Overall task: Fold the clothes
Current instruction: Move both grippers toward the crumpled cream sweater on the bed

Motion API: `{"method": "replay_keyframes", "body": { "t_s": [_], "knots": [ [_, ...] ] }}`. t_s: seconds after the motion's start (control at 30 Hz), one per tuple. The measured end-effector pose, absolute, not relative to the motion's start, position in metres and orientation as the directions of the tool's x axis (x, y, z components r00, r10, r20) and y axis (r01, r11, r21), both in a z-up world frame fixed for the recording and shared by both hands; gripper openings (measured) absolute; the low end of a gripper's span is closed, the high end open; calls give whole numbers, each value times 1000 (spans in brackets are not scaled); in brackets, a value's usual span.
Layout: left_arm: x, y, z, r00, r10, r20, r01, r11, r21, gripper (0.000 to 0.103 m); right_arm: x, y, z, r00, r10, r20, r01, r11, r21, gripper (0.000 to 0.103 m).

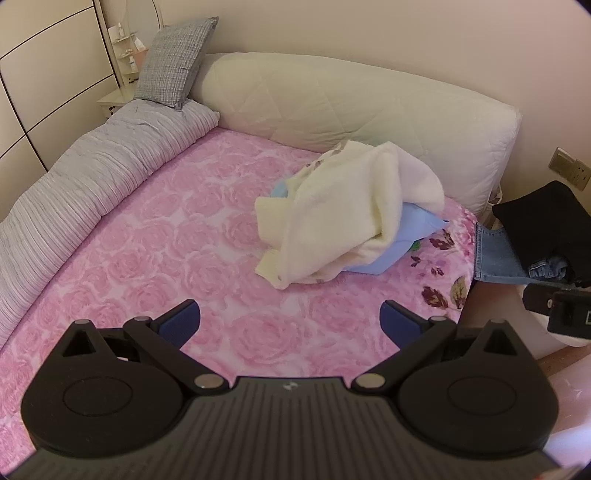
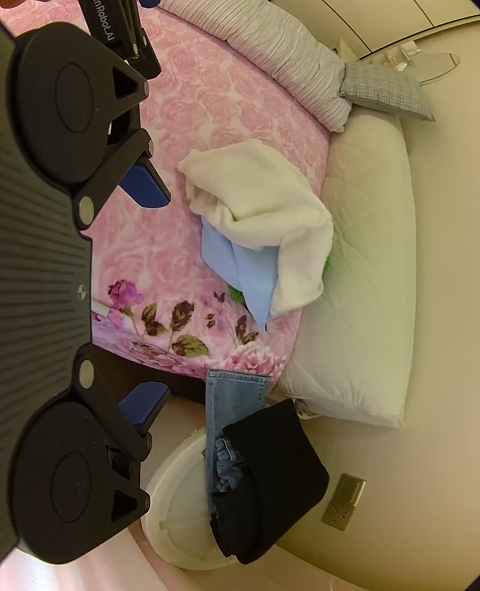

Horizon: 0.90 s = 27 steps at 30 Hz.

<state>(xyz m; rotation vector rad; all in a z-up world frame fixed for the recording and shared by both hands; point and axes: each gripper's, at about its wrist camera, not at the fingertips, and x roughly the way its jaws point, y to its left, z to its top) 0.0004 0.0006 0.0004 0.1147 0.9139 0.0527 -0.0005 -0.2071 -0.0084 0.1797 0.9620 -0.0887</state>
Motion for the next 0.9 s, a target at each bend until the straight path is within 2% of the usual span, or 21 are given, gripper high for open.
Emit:
{"method": "replay_keyframes", "body": {
  "t_s": [0.27,0.6,0.9],
  "knots": [
    [6,11,7,621,61,-782,11,996,86,102,-3,-197,-8,575,0,-818,141,985,100,103],
    [-2,4,11,654,70,-753,16,994,106,102,-4,-197,-5,578,-2,-816,135,986,94,103],
    [3,18,15,664,10,-747,41,998,50,102,2,-190,1,590,-26,-807,128,990,62,103]
  ]
}}
